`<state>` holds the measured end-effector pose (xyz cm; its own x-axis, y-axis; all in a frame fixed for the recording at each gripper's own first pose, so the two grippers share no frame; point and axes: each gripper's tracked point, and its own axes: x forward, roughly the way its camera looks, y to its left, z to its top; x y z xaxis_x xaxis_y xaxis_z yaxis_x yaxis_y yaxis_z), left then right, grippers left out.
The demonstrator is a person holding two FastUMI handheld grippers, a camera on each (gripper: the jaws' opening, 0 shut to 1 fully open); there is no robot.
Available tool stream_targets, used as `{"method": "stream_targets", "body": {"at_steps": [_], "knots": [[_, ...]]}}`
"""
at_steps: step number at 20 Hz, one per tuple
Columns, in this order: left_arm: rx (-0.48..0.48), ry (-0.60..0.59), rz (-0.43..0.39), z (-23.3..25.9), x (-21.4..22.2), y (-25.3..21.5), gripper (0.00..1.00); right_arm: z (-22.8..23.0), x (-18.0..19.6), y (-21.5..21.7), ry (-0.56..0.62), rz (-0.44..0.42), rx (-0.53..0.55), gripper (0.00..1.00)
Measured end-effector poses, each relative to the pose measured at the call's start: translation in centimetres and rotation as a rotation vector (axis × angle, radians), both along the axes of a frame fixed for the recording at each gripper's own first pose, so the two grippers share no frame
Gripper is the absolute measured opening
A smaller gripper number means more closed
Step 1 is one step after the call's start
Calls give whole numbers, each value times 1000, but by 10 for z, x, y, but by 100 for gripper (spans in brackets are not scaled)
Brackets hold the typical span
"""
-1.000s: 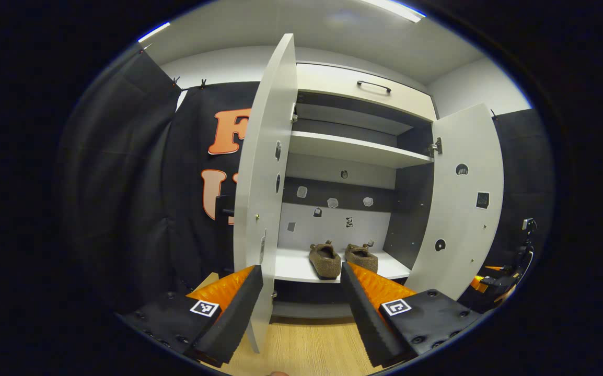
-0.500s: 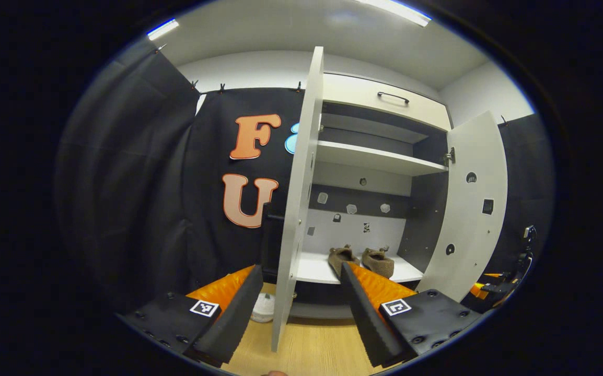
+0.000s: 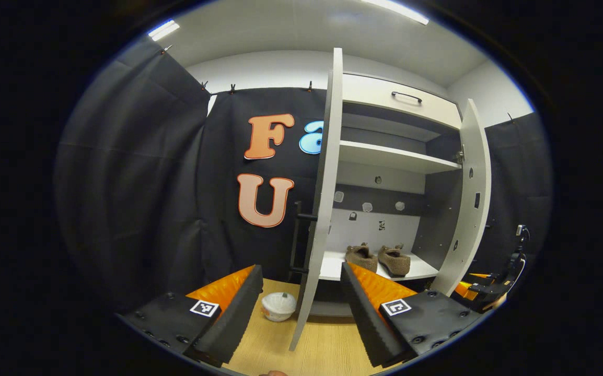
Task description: Grab one shoe with the right hand and put it into the shoe cabinet, grab the other shoe with the left hand and put it into the shoe cabinet; then close the right door with the right hand and the left door with the left hand.
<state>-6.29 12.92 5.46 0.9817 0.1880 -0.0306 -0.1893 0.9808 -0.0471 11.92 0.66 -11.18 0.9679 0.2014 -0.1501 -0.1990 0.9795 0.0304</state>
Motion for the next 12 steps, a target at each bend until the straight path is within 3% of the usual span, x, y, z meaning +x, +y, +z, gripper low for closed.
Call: {"method": "stream_targets", "body": {"at_steps": [3,6,12], "knots": [[4,1,25,-1,-1,10,95,-3,29,23,-10,30,3,91],[2,7,45,-5,-2,22,97,1,48,39,-22,39,-41,91],[-17,33,89,-28,0,55,99,0,54,45,-19,21,-40,90]]}}
